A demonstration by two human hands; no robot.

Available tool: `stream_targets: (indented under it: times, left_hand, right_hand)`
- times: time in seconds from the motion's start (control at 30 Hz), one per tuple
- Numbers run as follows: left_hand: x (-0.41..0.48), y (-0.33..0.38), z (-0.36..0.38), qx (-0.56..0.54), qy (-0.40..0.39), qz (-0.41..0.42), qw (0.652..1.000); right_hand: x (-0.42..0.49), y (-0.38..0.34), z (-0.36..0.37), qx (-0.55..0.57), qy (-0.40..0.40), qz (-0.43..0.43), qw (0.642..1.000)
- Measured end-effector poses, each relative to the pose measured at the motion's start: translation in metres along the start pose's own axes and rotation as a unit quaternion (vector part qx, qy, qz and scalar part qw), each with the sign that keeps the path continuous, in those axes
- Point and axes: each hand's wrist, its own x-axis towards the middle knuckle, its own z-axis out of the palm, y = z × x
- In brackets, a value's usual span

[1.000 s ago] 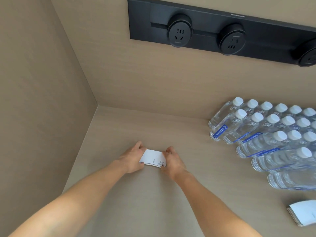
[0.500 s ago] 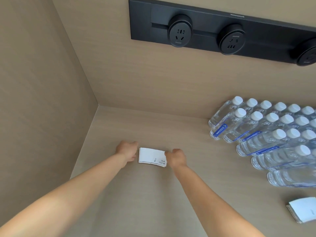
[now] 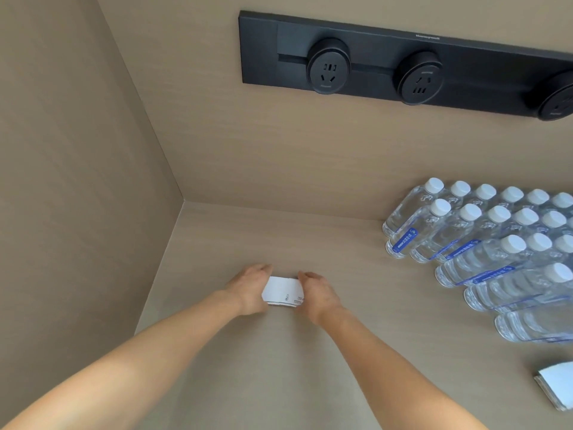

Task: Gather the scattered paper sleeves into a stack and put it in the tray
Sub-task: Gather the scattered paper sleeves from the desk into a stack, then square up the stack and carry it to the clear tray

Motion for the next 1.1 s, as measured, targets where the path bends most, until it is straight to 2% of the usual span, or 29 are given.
stream_targets:
  times: [0.1, 0.3, 0.43, 0.77, 0.9, 1.1]
  left_hand:
    - [0.002, 0.004, 0.006, 0.058, 0.008, 0.012, 0.998]
    - [0.001, 0.010, 0.000, 0.105, -0.016, 0.009, 0.994]
    - [-0.002, 0.011, -0.002, 0.126, -0.030, 0.010, 0.992]
    - [-0.028, 0.029, 0.005, 0.167, -0.054, 0.009, 0.984]
    - [-0.035, 0.059, 0.008, 0.168, -0.063, 0.031, 0.983]
    - [-0.022, 0.140, 0.023, 0.178, -0.072, 0.119, 0.974]
  right_hand:
    - [0.000, 0.002, 0.002, -0.063, 0.002, -0.016, 0.998]
    - [-0.002, 0.006, 0.009, -0.093, 0.003, -0.025, 0.995]
    - [-0.005, 0.008, 0.013, -0.068, 0.004, -0.002, 0.998]
    - [-0.037, 0.015, 0.018, -0.092, 0.000, -0.031, 0.995]
    - [-0.066, 0.036, 0.009, -0.071, 0.013, -0.012, 0.997]
    - [-0.124, 0.100, -0.018, -0.025, 0.050, 0.060, 0.997]
